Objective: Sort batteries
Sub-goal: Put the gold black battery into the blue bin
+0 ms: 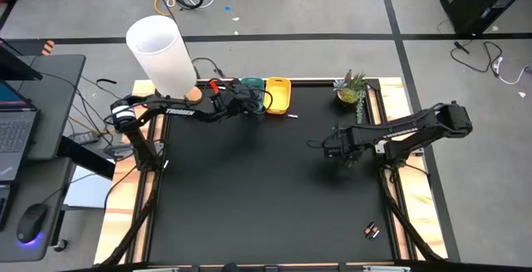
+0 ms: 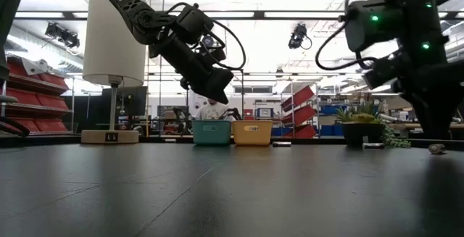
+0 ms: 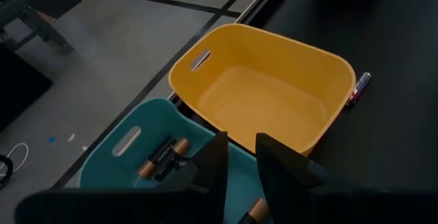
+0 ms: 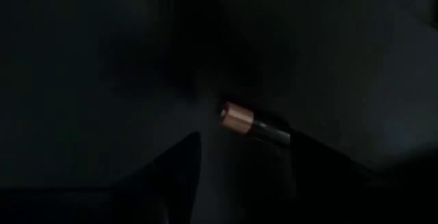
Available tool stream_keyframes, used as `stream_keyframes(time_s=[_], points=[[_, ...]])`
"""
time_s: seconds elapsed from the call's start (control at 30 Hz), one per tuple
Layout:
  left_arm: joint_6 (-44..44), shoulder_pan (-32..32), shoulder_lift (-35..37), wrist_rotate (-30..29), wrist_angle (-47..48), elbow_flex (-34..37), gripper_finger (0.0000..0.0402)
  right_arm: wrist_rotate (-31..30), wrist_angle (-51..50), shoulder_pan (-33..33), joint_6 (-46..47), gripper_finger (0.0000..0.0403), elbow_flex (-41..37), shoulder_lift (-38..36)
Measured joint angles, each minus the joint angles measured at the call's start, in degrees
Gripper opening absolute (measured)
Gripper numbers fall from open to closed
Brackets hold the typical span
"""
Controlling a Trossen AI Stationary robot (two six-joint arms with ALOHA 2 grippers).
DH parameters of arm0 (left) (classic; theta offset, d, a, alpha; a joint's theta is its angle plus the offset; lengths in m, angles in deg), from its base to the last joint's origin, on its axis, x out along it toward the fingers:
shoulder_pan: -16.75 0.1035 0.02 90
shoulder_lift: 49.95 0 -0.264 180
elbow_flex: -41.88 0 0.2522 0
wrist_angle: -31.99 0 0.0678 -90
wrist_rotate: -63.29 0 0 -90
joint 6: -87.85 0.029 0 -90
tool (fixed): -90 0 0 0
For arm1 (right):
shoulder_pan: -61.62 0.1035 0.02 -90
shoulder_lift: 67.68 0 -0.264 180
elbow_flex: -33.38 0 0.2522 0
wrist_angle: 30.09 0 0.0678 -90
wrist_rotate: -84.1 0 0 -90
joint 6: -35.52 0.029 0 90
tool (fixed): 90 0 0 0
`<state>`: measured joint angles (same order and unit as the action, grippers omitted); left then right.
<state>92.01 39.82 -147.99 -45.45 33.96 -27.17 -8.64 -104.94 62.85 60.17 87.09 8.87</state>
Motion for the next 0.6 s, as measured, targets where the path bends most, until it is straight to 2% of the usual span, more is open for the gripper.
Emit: stream_keyframes(time_s=[0.1,0.3,0.6], points=[[-0.53,0.00,0.00,0.00,-0.41,0.00,0.0090,-1.20,1.85,1.46,-2.76,0.0199,-2.57,0.02],[-1.44,0.00,0.00,0.00,-0.28,0.00,0.0090,-2.55,2.65,1.84,-1.24,0.0188,-3.11,2.07],[-1.42,0.00,0.00,-0.01,0.20,0.00,0.0090,-3.49,4.35,1.58,-5.28,0.0169,-2.45,10.60]])
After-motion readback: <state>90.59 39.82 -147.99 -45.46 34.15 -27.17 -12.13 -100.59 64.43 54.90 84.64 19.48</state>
